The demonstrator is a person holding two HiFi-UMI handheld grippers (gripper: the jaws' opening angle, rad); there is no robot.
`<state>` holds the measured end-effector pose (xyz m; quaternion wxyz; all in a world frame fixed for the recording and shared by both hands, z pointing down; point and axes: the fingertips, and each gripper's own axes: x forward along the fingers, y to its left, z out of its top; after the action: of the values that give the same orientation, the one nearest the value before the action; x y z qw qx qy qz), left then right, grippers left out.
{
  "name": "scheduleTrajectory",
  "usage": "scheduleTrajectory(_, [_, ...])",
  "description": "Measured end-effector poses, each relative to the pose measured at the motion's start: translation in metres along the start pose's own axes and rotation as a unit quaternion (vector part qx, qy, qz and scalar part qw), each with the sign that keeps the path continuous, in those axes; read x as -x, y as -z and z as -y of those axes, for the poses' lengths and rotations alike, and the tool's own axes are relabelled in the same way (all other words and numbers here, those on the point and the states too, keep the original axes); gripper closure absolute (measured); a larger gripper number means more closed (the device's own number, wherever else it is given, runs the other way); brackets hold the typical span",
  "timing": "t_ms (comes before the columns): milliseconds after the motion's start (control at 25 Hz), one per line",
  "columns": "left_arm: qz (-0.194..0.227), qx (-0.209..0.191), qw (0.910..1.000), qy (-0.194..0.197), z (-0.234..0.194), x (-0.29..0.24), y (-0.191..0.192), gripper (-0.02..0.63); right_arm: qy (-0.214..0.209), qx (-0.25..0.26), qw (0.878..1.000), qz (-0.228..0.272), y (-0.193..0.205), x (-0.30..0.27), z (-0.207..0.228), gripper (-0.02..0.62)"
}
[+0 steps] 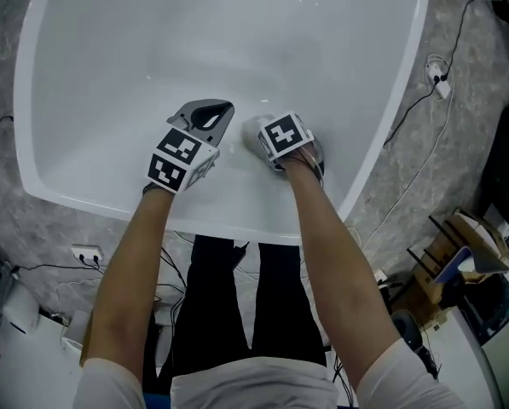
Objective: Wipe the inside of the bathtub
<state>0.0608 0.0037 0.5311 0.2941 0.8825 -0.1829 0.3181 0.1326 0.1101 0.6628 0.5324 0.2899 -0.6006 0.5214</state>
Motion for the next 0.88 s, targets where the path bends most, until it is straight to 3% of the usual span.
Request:
scheduleTrajectory(240, [-0.025, 0.013, 0.9996, 0.000, -0.025, -0.037, 0.024, 0.600, 0.011, -0.005, 0.999, 0.030, -0.020, -0.029, 0.016, 0.500])
scheduleTrajectory(880, [-0.051, -0.007, 0.9986, 0.009, -0.062, -0.077, 0.053, 0.600, 0.013, 0.014, 0.998, 0.057, -0.047, -0.080, 0.044, 0.500])
